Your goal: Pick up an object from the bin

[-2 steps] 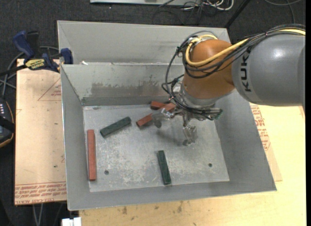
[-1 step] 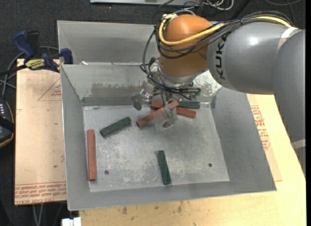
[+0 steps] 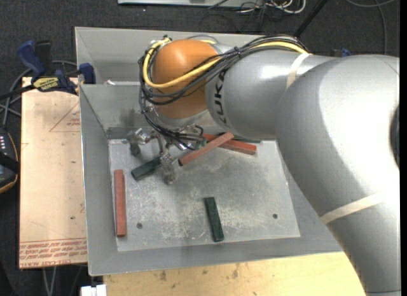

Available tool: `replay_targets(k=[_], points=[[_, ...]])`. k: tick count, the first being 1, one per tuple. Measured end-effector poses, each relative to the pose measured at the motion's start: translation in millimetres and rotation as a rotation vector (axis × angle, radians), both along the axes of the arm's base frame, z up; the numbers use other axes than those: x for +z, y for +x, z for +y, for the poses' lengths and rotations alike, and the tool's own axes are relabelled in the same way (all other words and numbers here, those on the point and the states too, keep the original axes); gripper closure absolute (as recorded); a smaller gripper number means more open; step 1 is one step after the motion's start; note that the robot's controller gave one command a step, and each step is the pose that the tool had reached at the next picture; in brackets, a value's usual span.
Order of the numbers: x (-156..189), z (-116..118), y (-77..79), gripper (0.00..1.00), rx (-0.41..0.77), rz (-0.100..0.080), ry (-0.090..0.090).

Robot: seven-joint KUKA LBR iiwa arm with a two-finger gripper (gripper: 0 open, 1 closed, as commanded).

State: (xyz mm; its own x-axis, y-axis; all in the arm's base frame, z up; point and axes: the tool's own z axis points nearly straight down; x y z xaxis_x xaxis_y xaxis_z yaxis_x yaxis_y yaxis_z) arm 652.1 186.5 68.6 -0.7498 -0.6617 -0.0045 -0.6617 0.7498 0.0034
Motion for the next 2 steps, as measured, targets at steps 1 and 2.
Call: replay_targets(k=[1,2], points=[[3,-4,2.0,1.0,-0.007,-0.002,-0.002],[159,2,-8.0,1.0,-0.017,-0.012,0.0]])
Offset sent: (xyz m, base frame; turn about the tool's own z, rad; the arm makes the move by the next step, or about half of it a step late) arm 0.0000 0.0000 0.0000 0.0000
